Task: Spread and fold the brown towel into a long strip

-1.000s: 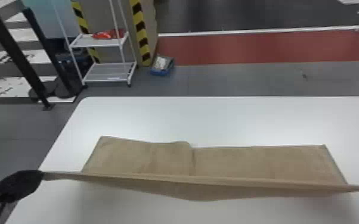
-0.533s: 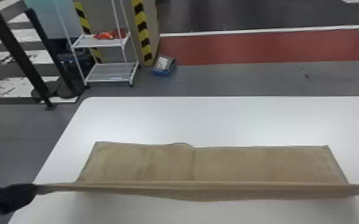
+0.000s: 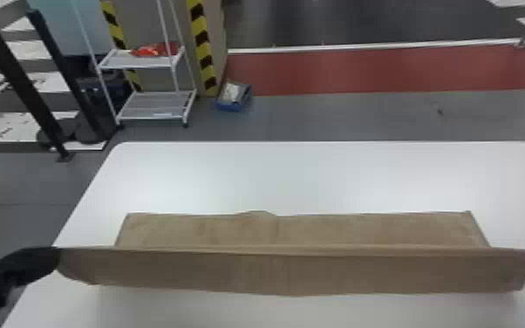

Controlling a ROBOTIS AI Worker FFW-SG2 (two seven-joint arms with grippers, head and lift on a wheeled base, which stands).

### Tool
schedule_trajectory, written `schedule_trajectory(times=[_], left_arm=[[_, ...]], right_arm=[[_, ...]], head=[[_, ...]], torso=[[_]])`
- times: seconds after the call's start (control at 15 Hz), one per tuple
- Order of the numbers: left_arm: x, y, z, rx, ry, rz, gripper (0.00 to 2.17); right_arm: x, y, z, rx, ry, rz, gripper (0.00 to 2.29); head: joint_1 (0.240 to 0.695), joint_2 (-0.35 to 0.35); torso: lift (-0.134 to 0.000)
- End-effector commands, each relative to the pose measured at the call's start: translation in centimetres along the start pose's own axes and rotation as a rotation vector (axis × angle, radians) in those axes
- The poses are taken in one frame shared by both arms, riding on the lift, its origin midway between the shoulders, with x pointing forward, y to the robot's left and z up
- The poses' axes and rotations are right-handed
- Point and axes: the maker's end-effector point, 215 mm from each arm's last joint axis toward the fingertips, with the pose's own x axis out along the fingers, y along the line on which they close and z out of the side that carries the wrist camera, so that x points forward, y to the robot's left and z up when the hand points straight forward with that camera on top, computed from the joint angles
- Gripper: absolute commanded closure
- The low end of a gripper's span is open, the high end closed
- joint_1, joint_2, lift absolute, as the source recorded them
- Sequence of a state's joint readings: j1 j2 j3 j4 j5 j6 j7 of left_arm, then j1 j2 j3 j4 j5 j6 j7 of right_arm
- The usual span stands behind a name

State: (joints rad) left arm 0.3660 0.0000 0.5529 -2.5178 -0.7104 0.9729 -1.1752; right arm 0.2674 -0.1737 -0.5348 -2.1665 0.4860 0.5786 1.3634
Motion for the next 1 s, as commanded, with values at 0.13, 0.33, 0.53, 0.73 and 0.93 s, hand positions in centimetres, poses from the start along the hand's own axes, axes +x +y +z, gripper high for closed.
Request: schedule_trajectory(times=[0.13, 0.33, 0.53, 0.73, 0.93], left_arm=[[5.3, 0.5, 2.4, -0.024, -0.009, 0.002, 1.91], [8.6, 0.0, 3.0, -0.018, 0.024, -0.011, 1.91], [11.4, -0.6, 2.9, -0.030, 0.058, -0.034, 1.91], [12.8, -0.5, 2.9, -0.039, 0.068, -0.028, 1.91], [13.7, 0.0, 3.1, -0.042, 0.074, -0.001, 1.91]], right_arm=[[4.4, -2.0, 1.5, 0.056, 0.071, 0.032, 1.90], [7.4, -2.6, 2.8, 0.050, 0.103, 0.057, 1.90], [9.7, -2.5, 4.2, 0.019, 0.131, 0.078, 1.90], [11.2, -3.1, 4.0, 0.015, 0.171, 0.087, 1.90], [12.0, -4.0, 3.2, 0.033, 0.193, 0.093, 1.90]], head=[[0.695, 0.080], [0.695, 0.082], [0.695, 0.085], [0.695, 0.097], [0.695, 0.096]], torso=[[-0.112], [-0.112], [-0.112], [-0.112], [-0.112]])
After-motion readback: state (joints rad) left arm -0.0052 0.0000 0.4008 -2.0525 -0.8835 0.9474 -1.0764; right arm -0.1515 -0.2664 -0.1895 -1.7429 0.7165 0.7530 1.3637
